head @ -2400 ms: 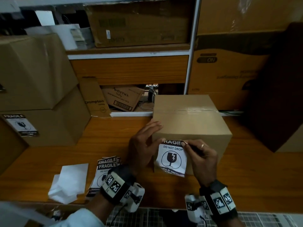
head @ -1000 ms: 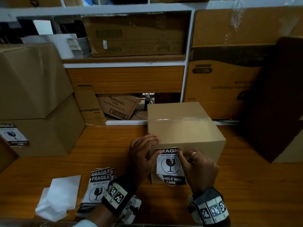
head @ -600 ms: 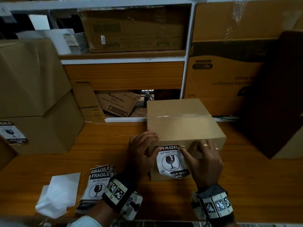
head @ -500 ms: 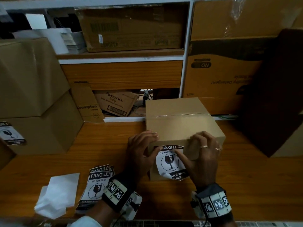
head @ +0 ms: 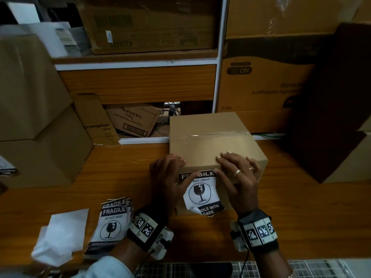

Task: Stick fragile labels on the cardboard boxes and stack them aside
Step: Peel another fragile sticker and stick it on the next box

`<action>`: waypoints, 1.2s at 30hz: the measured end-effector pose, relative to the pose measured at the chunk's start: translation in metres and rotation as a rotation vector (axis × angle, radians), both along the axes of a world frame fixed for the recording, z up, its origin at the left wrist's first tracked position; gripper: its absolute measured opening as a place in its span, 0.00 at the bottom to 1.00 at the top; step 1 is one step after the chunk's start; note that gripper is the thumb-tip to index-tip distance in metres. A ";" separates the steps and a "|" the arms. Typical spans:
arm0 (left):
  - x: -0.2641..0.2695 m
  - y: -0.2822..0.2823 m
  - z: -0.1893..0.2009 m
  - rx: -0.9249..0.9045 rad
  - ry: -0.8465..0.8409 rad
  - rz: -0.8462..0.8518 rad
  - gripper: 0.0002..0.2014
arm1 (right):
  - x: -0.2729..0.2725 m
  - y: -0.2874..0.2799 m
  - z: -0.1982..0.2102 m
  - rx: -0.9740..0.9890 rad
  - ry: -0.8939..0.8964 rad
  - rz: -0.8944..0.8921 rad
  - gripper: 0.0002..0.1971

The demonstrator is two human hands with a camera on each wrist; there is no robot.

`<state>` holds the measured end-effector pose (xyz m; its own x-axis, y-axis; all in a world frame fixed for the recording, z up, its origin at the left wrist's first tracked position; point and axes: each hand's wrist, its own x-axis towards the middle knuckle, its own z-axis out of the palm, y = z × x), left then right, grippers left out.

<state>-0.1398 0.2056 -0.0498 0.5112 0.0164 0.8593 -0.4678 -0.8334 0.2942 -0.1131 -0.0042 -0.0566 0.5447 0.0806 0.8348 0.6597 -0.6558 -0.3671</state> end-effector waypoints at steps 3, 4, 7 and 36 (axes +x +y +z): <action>0.000 0.014 -0.007 0.013 0.032 -0.116 0.19 | 0.000 -0.001 -0.002 -0.023 -0.043 -0.017 0.18; 0.000 0.020 -0.009 0.034 0.048 -0.150 0.20 | -0.001 0.001 -0.002 -0.030 -0.045 -0.028 0.18; -0.001 0.033 -0.016 0.112 0.089 -0.210 0.24 | 0.002 0.003 -0.004 -0.062 -0.061 -0.074 0.19; -0.017 0.029 -0.044 0.526 0.246 0.196 0.76 | 0.009 -0.022 -0.032 -0.697 0.031 -0.226 0.76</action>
